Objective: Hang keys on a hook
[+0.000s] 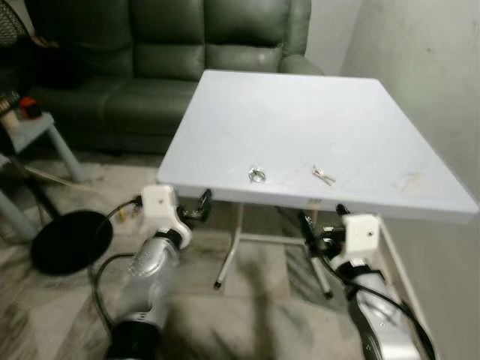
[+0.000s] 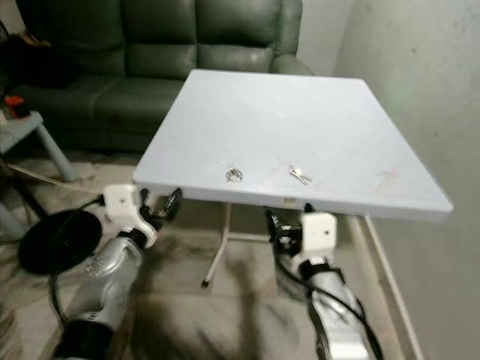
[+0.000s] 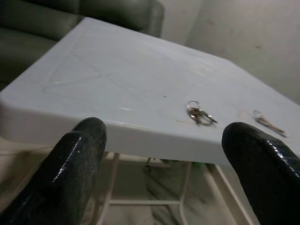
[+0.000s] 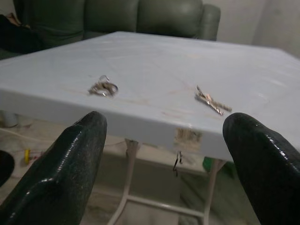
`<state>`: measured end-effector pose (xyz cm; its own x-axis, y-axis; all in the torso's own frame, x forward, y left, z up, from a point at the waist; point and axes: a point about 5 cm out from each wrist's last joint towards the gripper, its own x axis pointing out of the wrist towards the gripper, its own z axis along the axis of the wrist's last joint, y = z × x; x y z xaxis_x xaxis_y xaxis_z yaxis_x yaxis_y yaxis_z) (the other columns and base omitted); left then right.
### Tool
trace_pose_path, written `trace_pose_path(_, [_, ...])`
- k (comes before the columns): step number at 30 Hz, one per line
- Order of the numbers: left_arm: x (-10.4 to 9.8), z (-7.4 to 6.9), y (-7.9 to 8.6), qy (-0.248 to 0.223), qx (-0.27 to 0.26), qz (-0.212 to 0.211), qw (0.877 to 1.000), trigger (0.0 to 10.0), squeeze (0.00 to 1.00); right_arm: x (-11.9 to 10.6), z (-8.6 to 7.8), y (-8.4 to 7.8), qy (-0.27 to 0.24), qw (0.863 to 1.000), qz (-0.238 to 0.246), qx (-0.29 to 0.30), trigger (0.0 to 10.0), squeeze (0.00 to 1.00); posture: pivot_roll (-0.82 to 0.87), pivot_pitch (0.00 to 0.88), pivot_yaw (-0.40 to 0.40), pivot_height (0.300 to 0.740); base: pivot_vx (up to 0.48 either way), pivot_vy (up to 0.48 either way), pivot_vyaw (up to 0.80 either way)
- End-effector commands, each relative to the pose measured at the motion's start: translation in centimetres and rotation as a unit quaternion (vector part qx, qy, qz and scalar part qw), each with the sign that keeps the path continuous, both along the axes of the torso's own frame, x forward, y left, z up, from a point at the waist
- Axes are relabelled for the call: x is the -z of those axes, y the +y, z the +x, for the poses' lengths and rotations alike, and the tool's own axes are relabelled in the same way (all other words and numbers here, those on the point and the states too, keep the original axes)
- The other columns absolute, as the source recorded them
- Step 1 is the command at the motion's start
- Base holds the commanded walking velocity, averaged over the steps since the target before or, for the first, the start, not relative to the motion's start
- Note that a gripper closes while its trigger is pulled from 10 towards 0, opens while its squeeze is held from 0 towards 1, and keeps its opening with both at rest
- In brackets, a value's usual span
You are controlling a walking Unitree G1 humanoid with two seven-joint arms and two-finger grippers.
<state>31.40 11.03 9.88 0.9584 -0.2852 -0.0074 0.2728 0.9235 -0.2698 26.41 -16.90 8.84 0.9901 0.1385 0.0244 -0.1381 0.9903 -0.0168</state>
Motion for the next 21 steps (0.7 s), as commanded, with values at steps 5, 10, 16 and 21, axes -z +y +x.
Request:
trace_pose_path(5, [-0.18, 0.28, 0.90, 0.001, -0.015, 0.012, 1.000, 10.0, 0.00, -0.66, 0.26, 0.61, -0.013, 1.000, 0.006, -0.006, 10.0, 0.00, 0.04, 0.000, -0.054, 0.740, 0.000, 0.254, 0.00])
trace_pose_path(10, [-0.01, 0.28, 0.86, 0.009, -0.021, 0.016, 1.000, 10.0, 0.00, -0.59, 0.19, 0.63, -0.011, 1.000, 0.007, -0.008, 10.0, 0.00, 0.04, 0.000, -0.057, 0.740, 0.000, 0.000, 0.00])
trace_pose_path(16, [0.39, 0.35, 0.87, 0.027, -0.033, 0.033, 0.999, 10.0, 0.00, -0.57, 0.20, 0.69, -0.010, 1.000, 0.007, -0.010, 10.0, 0.00, 0.04, 0.000, -0.059, 0.740, 0.000, 0.000, 0.00])
trace_pose_path(21, [0.52, 0.31, 0.91, 0.031, -0.030, 0.033, 0.999, 10.0, 0.00, -0.57, 0.21, 0.73, -0.009, 1.000, 0.007, -0.011, 10.0, 0.00, 0.04, 0.000, -0.059, 0.740, 0.000, 0.000, 0.00])
